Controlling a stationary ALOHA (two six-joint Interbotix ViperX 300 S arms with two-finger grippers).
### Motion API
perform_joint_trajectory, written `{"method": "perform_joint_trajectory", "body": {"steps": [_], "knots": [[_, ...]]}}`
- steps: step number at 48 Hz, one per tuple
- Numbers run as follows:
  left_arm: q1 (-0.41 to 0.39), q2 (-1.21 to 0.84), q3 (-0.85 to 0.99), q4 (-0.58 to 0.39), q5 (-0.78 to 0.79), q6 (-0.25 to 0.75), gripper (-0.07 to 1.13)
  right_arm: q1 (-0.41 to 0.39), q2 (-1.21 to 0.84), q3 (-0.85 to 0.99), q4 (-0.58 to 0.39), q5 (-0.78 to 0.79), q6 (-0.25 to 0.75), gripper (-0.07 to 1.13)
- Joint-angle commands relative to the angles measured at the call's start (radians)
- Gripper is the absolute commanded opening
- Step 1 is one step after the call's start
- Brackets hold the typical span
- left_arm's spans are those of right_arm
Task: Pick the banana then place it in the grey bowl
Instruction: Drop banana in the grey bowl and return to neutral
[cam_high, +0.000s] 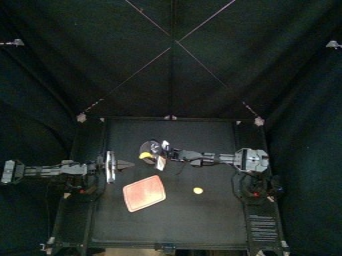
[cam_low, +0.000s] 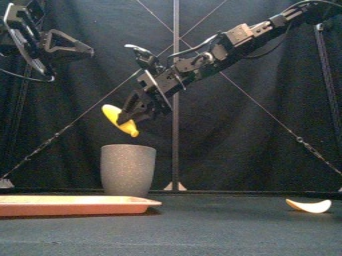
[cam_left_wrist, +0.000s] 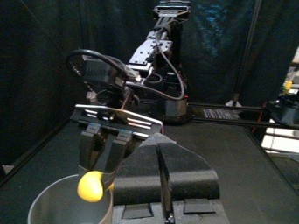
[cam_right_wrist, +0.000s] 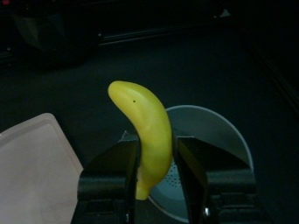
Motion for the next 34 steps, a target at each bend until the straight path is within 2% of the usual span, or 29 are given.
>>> {"method": "perform_joint_trajectory", "body": {"steps": [1,9,13,21,34], "knots": [[0.002,0.002,-0.017,-0.002,-0.009,0.0,0.0,-0.014,-0.015,-0.028,-0.002,-0.014,-0.003,0.67],[0.002,0.002,-0.017,-0.003,-0.009,0.0,0.0,-0.043,0.005,-0.032,-0.006,-0.017,-0.003,0.87],[0.003,0.002,-0.014,-0.003,-0.009,0.0,0.0,-0.064,0.009,-0.038,-0.009,-0.025,-0.003,0.93],[0.002,0.002,-0.014,-0.003,-0.009,0.0,0.0,-0.092,0.014,-0.046,-0.015,-0.048,-0.003,0.94],[0.003,0.002,-0.008,-0.003,-0.009,0.0,0.0,-0.08,-0.061,-0.006,-0.014,-0.084,-0.002,0.94]]}}
